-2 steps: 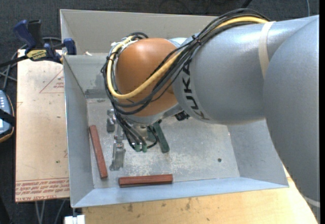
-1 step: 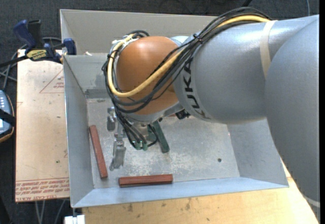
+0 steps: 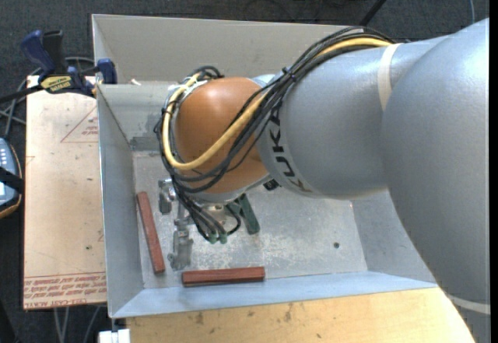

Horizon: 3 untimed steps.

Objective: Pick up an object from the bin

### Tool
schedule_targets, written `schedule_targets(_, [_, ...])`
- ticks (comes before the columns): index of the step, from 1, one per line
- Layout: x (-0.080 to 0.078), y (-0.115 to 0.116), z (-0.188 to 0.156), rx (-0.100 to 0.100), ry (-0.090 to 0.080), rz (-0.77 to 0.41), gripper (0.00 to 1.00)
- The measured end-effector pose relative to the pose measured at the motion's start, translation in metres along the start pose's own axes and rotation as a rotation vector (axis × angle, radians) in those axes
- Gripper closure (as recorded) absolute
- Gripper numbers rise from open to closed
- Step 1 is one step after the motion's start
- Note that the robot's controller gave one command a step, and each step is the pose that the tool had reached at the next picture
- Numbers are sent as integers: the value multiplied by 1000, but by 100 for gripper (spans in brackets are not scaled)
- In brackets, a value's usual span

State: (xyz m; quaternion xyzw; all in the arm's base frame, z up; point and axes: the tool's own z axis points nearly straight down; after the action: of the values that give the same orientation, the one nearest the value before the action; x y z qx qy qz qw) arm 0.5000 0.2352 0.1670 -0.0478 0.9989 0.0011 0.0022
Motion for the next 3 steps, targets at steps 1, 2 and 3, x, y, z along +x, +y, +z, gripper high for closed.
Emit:
schedule_targets(1, [8,-47,42,-1,4,-124,0])
schedule_targets(2, [15,-71,56,4,7,-177,0])
schedule_targets(3, [18,-69,51,-1,6,-181,0])
